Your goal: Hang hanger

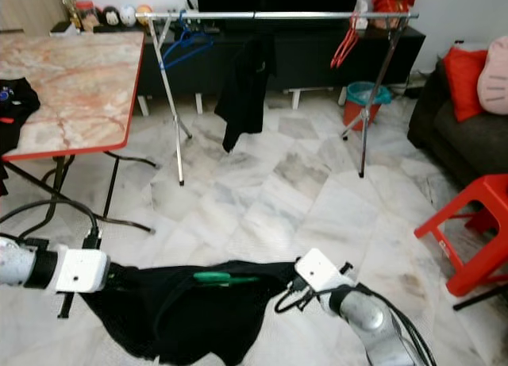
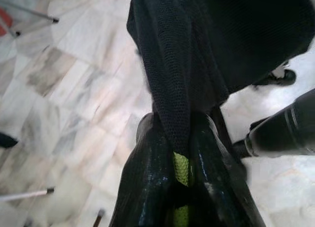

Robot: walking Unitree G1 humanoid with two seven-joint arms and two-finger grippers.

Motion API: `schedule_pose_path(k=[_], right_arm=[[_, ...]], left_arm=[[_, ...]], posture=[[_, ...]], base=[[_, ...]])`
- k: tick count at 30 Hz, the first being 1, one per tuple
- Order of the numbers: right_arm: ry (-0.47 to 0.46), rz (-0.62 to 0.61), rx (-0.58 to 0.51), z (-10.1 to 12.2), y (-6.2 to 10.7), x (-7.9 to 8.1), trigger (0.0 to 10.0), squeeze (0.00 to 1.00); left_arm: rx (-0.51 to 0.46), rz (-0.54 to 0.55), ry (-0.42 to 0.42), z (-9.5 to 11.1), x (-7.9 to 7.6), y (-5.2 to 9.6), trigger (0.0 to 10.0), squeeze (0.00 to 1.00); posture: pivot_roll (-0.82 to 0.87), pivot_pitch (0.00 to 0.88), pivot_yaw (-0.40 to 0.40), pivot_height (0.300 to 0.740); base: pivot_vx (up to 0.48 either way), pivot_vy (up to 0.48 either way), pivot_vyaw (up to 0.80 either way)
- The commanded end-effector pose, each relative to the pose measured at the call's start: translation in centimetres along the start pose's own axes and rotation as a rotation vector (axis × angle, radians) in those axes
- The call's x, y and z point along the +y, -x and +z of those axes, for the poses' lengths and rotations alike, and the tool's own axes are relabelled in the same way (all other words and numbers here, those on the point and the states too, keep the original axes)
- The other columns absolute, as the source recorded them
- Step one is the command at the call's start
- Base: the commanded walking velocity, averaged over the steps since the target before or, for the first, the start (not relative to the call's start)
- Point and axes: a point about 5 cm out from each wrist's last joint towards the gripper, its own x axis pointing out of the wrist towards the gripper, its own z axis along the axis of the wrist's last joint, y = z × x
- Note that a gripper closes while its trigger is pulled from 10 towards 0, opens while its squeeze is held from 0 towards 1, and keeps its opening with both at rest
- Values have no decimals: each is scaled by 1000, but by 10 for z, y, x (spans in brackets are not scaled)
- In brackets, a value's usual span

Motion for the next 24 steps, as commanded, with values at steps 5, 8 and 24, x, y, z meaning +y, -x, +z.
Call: schedule_pose_path(k=[5,8,24], right_arm=[[-7,-8,37,-10,5,-12,0,0],[-30,8,15,-9,5,-12,0,0],[-167,10,-46,-16,11,-15,0,0]], left_arm=[[-6,-147,-134,10,4,15,10000,0],[-40,-191,-189,18,6,12,10000,0],[-292,-194,-194,60,24,14,10000,0]], posture=[[107,0,-46,740],[104,0,-45,740],[109,0,-51,740]], base=[[0,0,0],[0,0,0],[0,0,0]])
